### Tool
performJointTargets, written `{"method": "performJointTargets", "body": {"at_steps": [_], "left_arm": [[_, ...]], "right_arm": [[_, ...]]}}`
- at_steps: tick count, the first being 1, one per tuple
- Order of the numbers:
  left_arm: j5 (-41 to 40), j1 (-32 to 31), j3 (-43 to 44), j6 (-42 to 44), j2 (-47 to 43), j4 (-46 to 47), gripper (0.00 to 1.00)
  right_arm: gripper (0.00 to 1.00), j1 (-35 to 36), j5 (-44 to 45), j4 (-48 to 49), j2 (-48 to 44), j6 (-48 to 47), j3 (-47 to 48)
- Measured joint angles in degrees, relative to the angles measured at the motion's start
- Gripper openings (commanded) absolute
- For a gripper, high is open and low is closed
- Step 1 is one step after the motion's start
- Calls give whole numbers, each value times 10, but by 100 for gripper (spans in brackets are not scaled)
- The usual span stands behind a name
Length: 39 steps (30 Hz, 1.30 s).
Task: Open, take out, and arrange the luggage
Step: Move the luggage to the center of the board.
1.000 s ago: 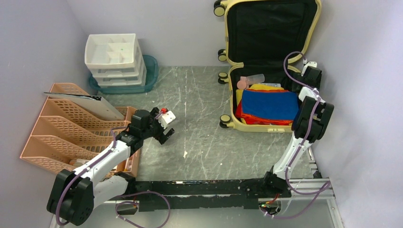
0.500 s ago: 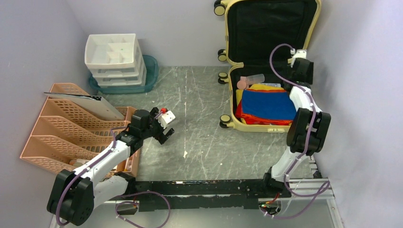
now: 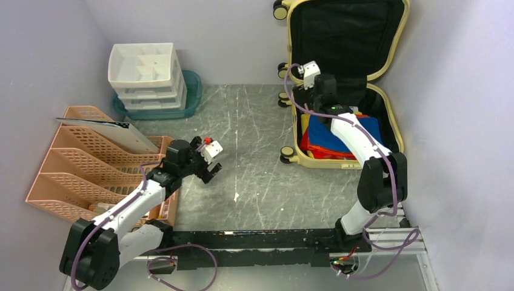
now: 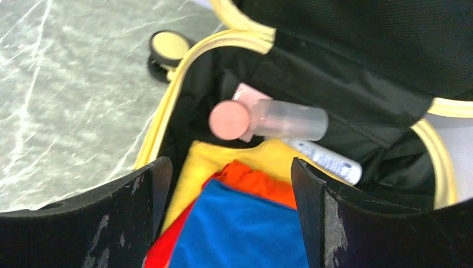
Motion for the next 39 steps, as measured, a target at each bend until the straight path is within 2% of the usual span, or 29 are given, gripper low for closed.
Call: {"method": "performJointTargets", "body": {"at_steps": [7,18,27,34,39], "left_arm": [[7,2,0,0,-1,0,95],[7,3,0,0,3,0,95],[7,3,0,0,11,1,95],[7,3,0,0,14,1,95],[7,4,0,0,16,1,95]], "right_arm": [[83,17,-7,-9,2,33,-46],[83,23,-89,-9,15,126,-58],[82,76,-5,11,91,124,-52],[79,67,53,26,96,124,-59],[77,50,60,34,96,130,-60]]}}
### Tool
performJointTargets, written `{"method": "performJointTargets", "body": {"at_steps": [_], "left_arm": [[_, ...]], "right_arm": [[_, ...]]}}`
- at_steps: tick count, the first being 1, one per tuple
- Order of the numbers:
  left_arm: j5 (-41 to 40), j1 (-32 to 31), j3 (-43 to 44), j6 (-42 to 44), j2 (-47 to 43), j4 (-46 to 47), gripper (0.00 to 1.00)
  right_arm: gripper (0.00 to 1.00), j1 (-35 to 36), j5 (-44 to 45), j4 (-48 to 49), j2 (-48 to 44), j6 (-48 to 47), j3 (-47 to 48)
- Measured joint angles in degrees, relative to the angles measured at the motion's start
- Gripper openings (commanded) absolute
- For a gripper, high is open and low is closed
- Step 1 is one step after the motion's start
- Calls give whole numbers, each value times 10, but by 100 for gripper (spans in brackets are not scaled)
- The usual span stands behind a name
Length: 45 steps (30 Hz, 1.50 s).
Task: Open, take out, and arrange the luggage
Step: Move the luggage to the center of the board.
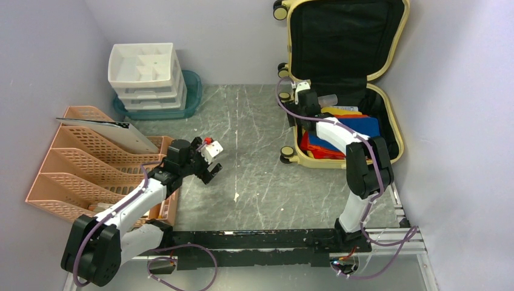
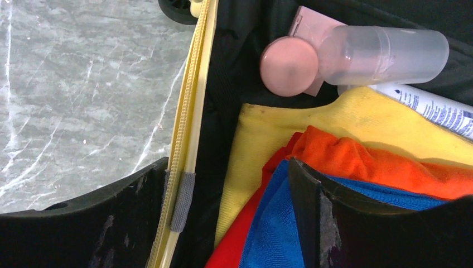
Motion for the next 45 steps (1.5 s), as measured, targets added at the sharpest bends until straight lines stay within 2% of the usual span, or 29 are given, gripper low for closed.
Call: {"method": "performJointTargets", "body": {"at_steps": [17,36,41,45], "left_arm": [[0,1,0,0,0,0,95],[0,4,0,0,0,0,95],[0,4,0,0,0,0,95],[0,4,0,0,0,0,95]], "right_arm": [[74,-41,-88,0,2,43,-3],[72,-72,-148,-14,2,74,-3],[78,-73,-153,-13,1,73,-3],[93,-77,-163,-10,-3,65,-7]]}}
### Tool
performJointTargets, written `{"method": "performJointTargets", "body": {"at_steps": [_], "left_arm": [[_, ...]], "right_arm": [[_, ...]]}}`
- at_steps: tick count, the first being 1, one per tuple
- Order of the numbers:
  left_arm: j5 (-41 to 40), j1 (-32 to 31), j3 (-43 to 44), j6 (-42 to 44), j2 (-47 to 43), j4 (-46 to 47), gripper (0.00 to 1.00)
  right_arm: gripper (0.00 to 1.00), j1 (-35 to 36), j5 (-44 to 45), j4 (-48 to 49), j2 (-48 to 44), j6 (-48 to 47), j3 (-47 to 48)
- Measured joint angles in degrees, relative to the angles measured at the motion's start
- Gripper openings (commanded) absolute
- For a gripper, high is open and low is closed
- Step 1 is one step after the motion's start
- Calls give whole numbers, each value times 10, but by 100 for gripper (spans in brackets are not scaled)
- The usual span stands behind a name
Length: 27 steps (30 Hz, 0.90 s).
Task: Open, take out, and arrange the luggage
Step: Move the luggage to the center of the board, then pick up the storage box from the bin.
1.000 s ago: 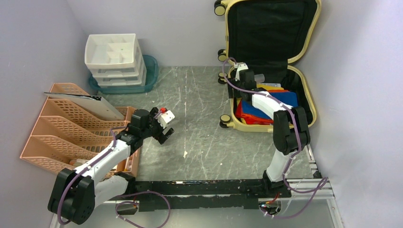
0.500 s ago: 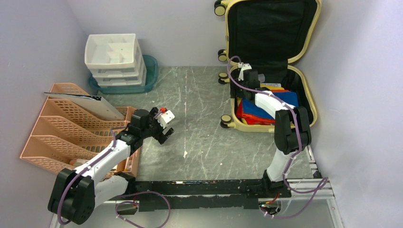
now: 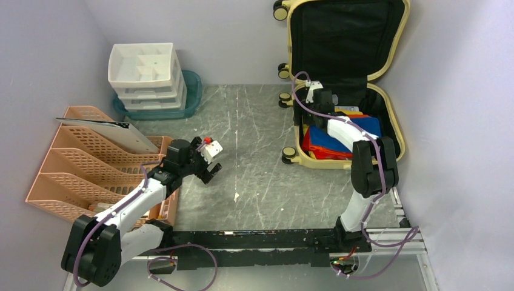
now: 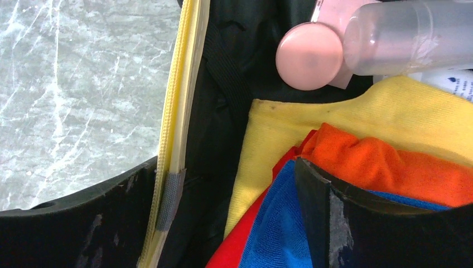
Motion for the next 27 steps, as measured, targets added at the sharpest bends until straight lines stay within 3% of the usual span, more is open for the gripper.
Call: {"method": "performJointTargets", "body": {"at_steps": [2,7,12,18,27], "left_arm": [[0,0,0,0,0,0,96],[-18,0,10,1,0,-6,96],[-66,0,98,14,3,-34,96],[-161,0,280,29,58,-51,96],[-325,32,594,14,274,-111,97]], "right_arm": [[100,0,0,0,-7,-10,-3],[100,16,22,-14,-49,-67,-3],[100,28,2,-78,-107,-131,46],[100,29,-106,-180,-168,-201,106],[100,35,-240,-217,-311,-231,-7]]}}
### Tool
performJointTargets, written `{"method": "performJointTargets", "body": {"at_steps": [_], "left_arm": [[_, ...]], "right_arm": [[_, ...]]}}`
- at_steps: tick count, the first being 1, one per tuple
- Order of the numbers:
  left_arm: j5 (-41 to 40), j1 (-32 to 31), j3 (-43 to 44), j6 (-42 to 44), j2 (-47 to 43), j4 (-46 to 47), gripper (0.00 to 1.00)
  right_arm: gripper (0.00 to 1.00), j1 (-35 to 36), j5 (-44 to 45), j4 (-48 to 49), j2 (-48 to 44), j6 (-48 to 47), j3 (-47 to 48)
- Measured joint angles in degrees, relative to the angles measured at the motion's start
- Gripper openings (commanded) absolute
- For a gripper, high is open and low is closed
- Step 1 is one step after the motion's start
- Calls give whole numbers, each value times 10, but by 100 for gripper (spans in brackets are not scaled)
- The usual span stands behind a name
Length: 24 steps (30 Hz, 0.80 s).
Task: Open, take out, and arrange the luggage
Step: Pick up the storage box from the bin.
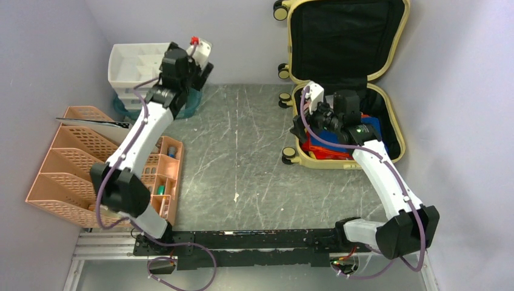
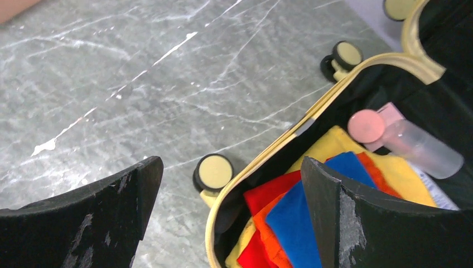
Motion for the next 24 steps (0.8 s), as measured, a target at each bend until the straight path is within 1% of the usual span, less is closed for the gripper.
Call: {"method": "performJointTargets", "body": {"at_steps": [4,9,11,18,24], "left_arm": [[-21,45,135,-28,104,-50,97],[-20,101,266,-65,197,-119,97],[-13,130,308,-83,225,-130,97],[25,223,298,-128,229,-127,95],[78,266,295,-167,230,-121,94]], "right_arm": [[100,0,-16,23,-21,-1,-57],[100,0,-17,50,-19,3,-88],[100,0,-17,64,-19,5,-95],[100,1,-30,94,-15,20,-111],[100,1,-29,99,-7,20,-113]]}}
